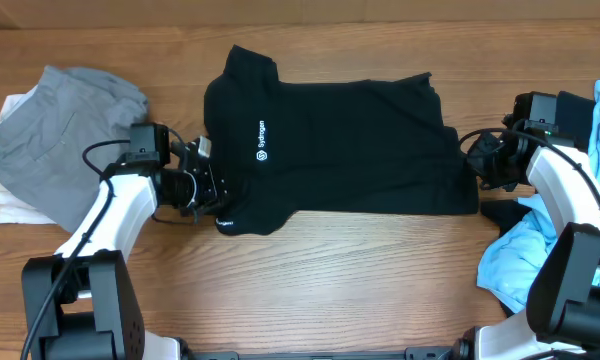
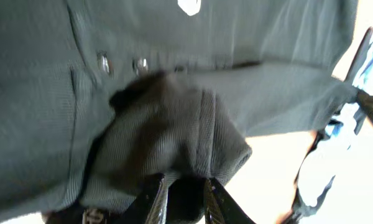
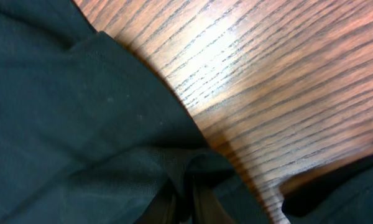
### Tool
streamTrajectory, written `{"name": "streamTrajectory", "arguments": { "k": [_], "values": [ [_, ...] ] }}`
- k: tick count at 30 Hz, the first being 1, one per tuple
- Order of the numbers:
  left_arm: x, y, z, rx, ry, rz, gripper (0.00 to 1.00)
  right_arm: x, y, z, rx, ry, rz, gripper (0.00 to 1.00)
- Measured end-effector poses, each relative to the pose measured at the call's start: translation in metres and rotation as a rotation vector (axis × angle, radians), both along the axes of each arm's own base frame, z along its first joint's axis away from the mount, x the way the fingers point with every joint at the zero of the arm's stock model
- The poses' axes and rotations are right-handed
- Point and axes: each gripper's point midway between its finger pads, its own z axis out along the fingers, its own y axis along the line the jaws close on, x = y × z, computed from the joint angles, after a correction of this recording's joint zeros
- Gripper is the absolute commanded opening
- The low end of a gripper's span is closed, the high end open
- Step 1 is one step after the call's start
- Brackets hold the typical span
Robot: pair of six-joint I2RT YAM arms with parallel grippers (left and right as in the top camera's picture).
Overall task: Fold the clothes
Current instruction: 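Fold the left side of the polo inward toward the right gripper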
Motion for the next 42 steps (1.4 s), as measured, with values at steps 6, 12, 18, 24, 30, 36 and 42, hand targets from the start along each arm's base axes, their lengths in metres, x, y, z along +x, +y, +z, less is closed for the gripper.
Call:
{"name": "streamTrajectory", "arguments": {
  "k": [6,12,18,24,30,36,42],
  "values": [
    [-0.007,0.001,-0.003,0.018,0.014,-0.022,0.24,0.000,0.000,0.000,-0.002,0.001,-0.001,0.10],
    [-0.010,0.002,-0.004,0.025,0.016,-0.041,0.25,-0.001,0.000,0.000,-0.002,0.004,-0.001,0.10],
    [-0.013,0.000,-0.003,0.021,-0.002,-0.083,0.25,-0.002,0.000,-0.001,-0.001,0.009,-0.001,0.11],
    [-0.012,-0.005,0.013,-0.005,-0.069,-0.113,0.31,-0.003,0.000,-0.001,0.000,0.014,-0.001,0.13],
    [-0.013,-0.003,0.020,0.038,-0.099,-0.121,0.36,-0.004,0.000,-0.001,0.000,0.017,-0.001,0.13],
    [-0.017,-0.008,0.008,0.153,-0.090,-0.170,0.36,-0.005,0.000,-0.001,0.001,0.020,-0.001,0.13],
    [-0.020,-0.012,-0.001,0.264,-0.089,-0.209,0.34,-0.005,0.001,-0.002,0.002,0.024,0.000,0.13]
  ]
}}
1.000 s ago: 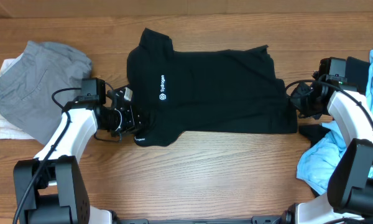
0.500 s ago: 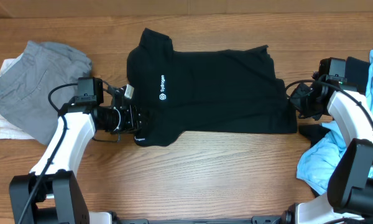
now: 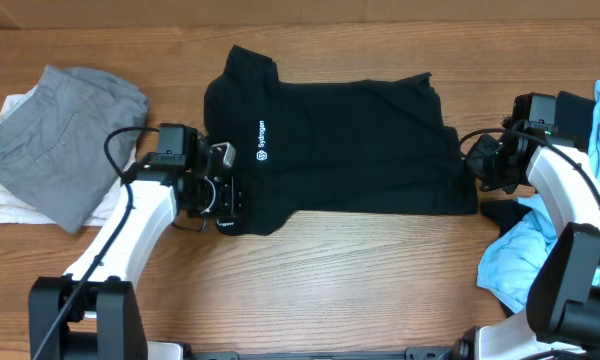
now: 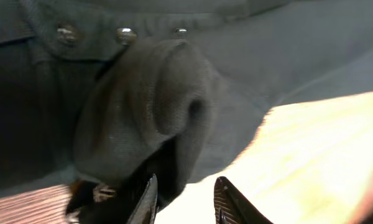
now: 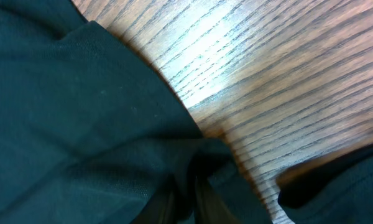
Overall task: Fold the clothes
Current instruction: 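Fold the left side of the polo inward toward the right gripper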
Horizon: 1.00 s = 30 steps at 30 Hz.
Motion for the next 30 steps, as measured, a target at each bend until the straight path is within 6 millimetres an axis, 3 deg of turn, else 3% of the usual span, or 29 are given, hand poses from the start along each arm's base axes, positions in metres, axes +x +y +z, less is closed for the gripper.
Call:
{"name": "streamTrajectory", "arguments": {
  "k": [8,12,20,24,28,30],
  "values": [
    [0.011,0.016,-0.006,0.103,-0.037,0.037,0.34,-0.001,0.000,0.000,0.001,0.005,0.000,0.13],
    [0.017,0.017,-0.005,0.106,-0.054,0.056,0.04,-0.001,0.000,0.000,0.000,0.005,0.000,0.13],
    [0.015,0.001,0.004,-0.009,-0.046,0.039,0.04,0.000,0.000,0.000,-0.001,-0.001,0.000,0.11],
    [0.033,0.002,0.027,-0.109,-0.086,0.072,0.04,0.008,-0.002,0.002,-0.008,-0.033,0.001,0.11],
    [0.072,0.026,0.061,-0.172,-0.205,0.169,0.04,0.015,-0.003,0.005,-0.015,-0.065,0.003,0.11],
    [0.081,0.037,0.068,-0.189,-0.220,0.226,0.04,0.017,-0.004,0.006,-0.017,-0.074,0.002,0.11]
  ]
}}
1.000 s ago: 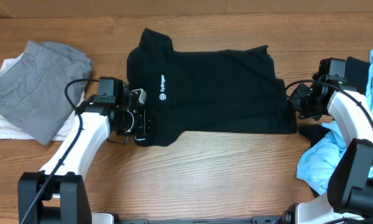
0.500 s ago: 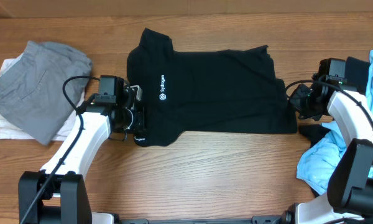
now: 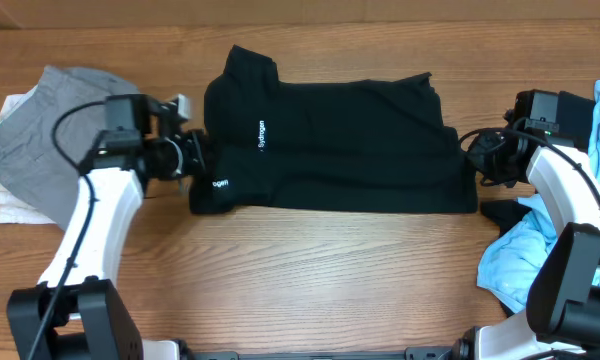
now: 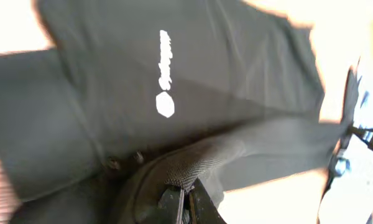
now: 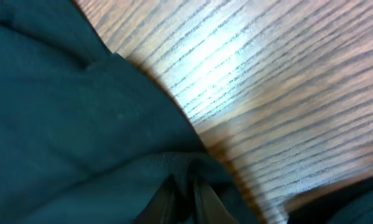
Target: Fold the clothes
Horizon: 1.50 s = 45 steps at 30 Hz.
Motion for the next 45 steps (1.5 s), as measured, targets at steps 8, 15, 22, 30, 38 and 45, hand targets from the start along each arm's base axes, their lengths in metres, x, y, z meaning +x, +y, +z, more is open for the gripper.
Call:
{"name": "streamTrajectory", "arguments": {
  "k": [8,15,22,30,38,45],
  "values": [
    [0.005,0.009,-0.004,-0.002,0.047,0.108,0.07,0.008,-0.002,0.003,-0.007,-0.035,0.000,0.11],
    [0.018,0.014,-0.020,0.004,0.063,0.156,0.12,0.009,-0.002,0.004,-0.008,-0.038,0.000,0.12],
    [0.038,0.017,-0.043,0.010,0.046,0.168,0.12,0.010,-0.002,0.004,-0.009,-0.044,0.000,0.12],
    [0.045,0.018,-0.041,0.007,0.020,0.173,0.12,0.014,-0.003,0.006,-0.014,-0.064,0.000,0.12],
    [0.038,0.017,-0.045,0.007,0.057,0.173,0.11,0.025,-0.002,-0.006,-0.016,-0.073,0.007,0.30],
    [0.013,0.015,-0.059,0.014,0.180,0.163,0.10,-0.012,-0.003,-0.027,-0.013,0.103,-0.016,0.39]
  ]
}}
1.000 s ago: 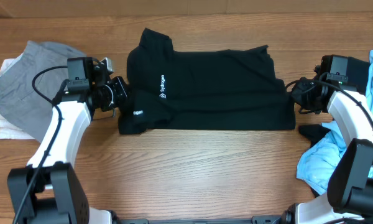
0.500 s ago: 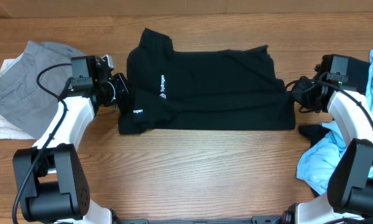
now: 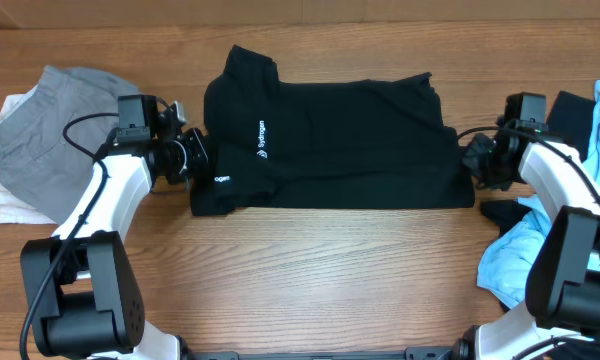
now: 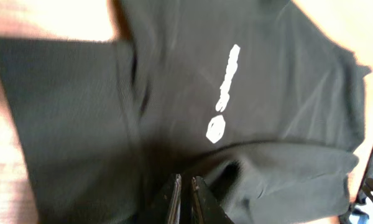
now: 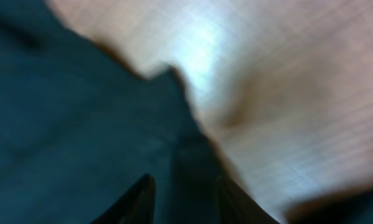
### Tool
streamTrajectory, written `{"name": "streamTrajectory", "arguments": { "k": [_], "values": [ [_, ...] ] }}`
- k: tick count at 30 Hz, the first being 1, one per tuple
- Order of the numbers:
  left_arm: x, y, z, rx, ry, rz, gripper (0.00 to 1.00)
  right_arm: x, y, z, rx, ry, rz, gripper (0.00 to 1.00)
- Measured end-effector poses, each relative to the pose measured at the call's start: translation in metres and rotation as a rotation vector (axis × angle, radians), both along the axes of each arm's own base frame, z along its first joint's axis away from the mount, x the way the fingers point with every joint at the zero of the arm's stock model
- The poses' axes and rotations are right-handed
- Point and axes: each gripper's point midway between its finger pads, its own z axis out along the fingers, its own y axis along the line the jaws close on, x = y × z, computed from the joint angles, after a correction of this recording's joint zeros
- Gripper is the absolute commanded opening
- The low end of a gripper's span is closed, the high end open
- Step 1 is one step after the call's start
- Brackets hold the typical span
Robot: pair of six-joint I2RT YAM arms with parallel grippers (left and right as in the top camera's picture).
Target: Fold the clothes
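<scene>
A black polo shirt [image 3: 350, 140] with a small white logo [image 3: 260, 140] lies folded into a long band across the middle of the table. My left gripper [image 3: 193, 163] is at its left end, shut on a fold of the black fabric [image 4: 248, 180] below the logo [image 4: 222, 93]. At the shirt's right end my right gripper [image 3: 477, 160] stands open in a blurred view, with the cloth's edge [image 5: 186, 149] lying between its spread fingers [image 5: 142, 194].
A grey garment [image 3: 60, 130] lies on a white cloth [image 3: 10, 205] at the far left. At the right edge lie a light blue garment [image 3: 515, 262] and dark clothing [image 3: 572, 108]. Bare wood shows in front of the shirt.
My right gripper has opened and let go of the shirt's right end. The left gripper is still shut on the left end and has barely shifted.
At first both grippers pinched the shirt's ends, and a flap stuck out at the front left. Then the left gripper was over that flap with its fingers apart. Later it was shut at the left end with the shirt's front edge straight. Now the right has released.
</scene>
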Motion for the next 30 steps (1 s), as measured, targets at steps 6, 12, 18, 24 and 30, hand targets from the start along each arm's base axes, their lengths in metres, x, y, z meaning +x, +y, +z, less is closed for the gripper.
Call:
{"name": "streamTrajectory", "arguments": {
  "k": [6,12,18,24,30],
  "values": [
    [-0.033,0.005,-0.015,0.048,0.142,-0.021,0.09,-0.033,-0.021,-0.005,0.075,0.098,-0.064,0.39],
    [-0.038,0.019,-0.024,0.136,0.168,0.000,0.11,-0.023,-0.012,-0.005,0.087,0.051,-0.004,0.42],
    [-0.046,0.027,-0.036,0.192,0.190,0.016,0.17,-0.021,0.013,-0.019,0.083,0.034,0.076,0.40],
    [-0.054,0.030,-0.045,0.211,0.216,0.021,0.25,-0.024,0.014,-0.025,0.052,0.042,0.093,0.18],
    [-0.075,0.037,-0.063,0.257,0.278,0.029,0.26,-0.026,0.011,-0.026,0.037,0.051,0.088,0.06]
  ]
}}
